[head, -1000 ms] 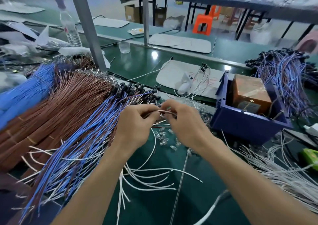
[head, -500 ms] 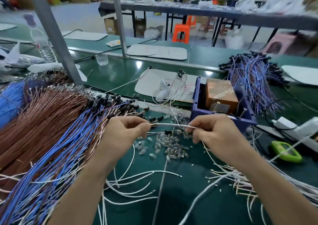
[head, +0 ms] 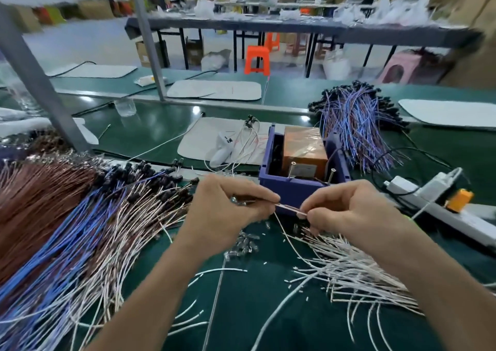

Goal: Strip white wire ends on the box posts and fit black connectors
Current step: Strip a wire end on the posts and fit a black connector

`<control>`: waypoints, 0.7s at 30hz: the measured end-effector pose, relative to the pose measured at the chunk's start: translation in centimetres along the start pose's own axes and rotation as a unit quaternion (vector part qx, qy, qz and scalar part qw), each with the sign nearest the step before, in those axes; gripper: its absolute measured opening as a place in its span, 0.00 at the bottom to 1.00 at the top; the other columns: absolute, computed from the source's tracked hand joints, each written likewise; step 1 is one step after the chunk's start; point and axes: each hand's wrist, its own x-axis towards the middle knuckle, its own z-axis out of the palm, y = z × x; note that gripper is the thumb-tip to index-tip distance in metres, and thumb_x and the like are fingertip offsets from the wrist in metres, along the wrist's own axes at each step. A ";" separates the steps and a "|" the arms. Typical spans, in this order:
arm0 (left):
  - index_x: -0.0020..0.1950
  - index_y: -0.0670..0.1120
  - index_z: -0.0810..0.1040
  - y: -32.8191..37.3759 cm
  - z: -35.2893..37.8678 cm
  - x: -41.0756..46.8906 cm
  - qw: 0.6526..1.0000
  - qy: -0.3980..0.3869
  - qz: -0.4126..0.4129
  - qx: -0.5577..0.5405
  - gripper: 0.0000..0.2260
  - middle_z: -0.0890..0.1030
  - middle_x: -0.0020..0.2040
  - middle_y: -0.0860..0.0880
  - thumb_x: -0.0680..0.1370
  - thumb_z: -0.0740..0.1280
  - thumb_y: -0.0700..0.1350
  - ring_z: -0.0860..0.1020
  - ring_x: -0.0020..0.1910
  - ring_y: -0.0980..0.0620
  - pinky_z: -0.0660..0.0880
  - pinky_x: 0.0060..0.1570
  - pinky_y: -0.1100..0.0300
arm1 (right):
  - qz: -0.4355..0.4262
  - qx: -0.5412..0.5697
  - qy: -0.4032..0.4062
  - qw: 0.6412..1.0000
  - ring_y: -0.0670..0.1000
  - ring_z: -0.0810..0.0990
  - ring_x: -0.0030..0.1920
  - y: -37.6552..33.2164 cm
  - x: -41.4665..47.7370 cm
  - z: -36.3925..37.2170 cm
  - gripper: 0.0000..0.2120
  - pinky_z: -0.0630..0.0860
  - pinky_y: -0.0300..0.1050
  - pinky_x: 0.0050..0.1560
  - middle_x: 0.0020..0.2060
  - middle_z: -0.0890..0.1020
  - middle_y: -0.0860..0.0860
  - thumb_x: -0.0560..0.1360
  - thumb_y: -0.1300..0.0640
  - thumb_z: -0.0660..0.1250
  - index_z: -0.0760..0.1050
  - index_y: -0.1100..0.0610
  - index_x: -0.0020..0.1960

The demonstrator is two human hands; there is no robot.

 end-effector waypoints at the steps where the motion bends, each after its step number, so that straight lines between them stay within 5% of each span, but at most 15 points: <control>1: 0.43 0.55 0.89 -0.3 0.5 0.1 1.000 0.008 -0.012 0.011 0.12 0.87 0.39 0.54 0.69 0.81 0.37 0.85 0.39 0.55 0.82 0.42 0.61 | -0.001 -0.042 0.028 0.999 0.53 0.80 0.33 0.3 -0.3 -0.2 0.14 0.76 0.46 0.38 0.32 0.86 0.51 0.74 0.65 0.73 0.87 0.47 0.41; 6: 0.43 0.62 0.86 -3.3 3.4 -0.4 0.986 0.050 -0.013 0.159 0.10 0.84 0.35 0.63 0.70 0.81 0.47 0.82 0.37 0.62 0.77 0.44 0.65 | -0.036 -0.252 0.181 0.950 0.42 0.82 0.34 3.4 -1.6 0.1 0.09 0.79 0.40 0.38 0.31 0.84 0.39 0.72 0.58 0.75 0.86 0.43 0.39; 10: 0.37 0.54 0.86 -6.6 6.1 -1.6 0.930 0.091 0.143 0.327 0.03 0.84 0.34 0.60 0.70 0.78 0.50 0.76 0.36 0.58 0.65 0.48 0.61 | -0.085 -0.267 0.316 0.907 0.47 0.77 0.47 6.9 -1.9 2.3 0.09 0.76 0.50 0.52 0.39 0.83 0.40 0.72 0.61 0.77 0.86 0.46 0.43; 12: 0.37 0.53 0.85 -8.3 7.4 -2.2 0.902 0.075 0.218 0.364 0.04 0.82 0.33 0.57 0.72 0.77 0.49 0.76 0.34 0.54 0.66 0.48 0.59 | -0.136 -0.269 0.358 0.884 0.41 0.72 0.49 8.8 -1.8 4.1 0.08 0.76 0.52 0.55 0.42 0.80 0.41 0.72 0.62 0.78 0.86 0.50 0.46; 15: 0.39 0.52 0.84 -9.3 8.8 -2.7 0.877 0.059 0.284 0.384 0.05 0.82 0.34 0.56 0.75 0.75 0.47 0.75 0.34 0.52 0.68 0.46 0.56 | -0.211 -0.297 0.320 0.875 0.41 0.75 0.46 10.5 -1.4 5.7 0.05 0.69 0.44 0.61 0.42 0.83 0.43 0.76 0.60 0.70 0.83 0.52 0.48; 18: 0.43 0.51 0.85 -9.5 9.0 -2.9 0.888 0.072 0.307 0.336 0.04 0.84 0.38 0.57 0.78 0.74 0.46 0.76 0.36 0.54 0.68 0.45 0.56 | -0.234 -0.319 0.249 0.884 0.45 0.78 0.46 11.0 -1.1 5.9 0.07 0.67 0.42 0.65 0.43 0.83 0.44 0.80 0.60 0.64 0.78 0.51 0.50; 21: 0.48 0.52 0.85 -9.6 9.2 -3.3 0.897 0.090 0.312 0.301 0.03 0.85 0.41 0.57 0.80 0.73 0.48 0.77 0.36 0.55 0.67 0.46 0.57 | -0.196 -0.211 0.171 0.942 0.44 0.78 0.45 11.1 -1.5 5.6 0.07 0.74 0.40 0.51 0.42 0.80 0.41 0.83 0.53 0.57 0.73 0.44 0.52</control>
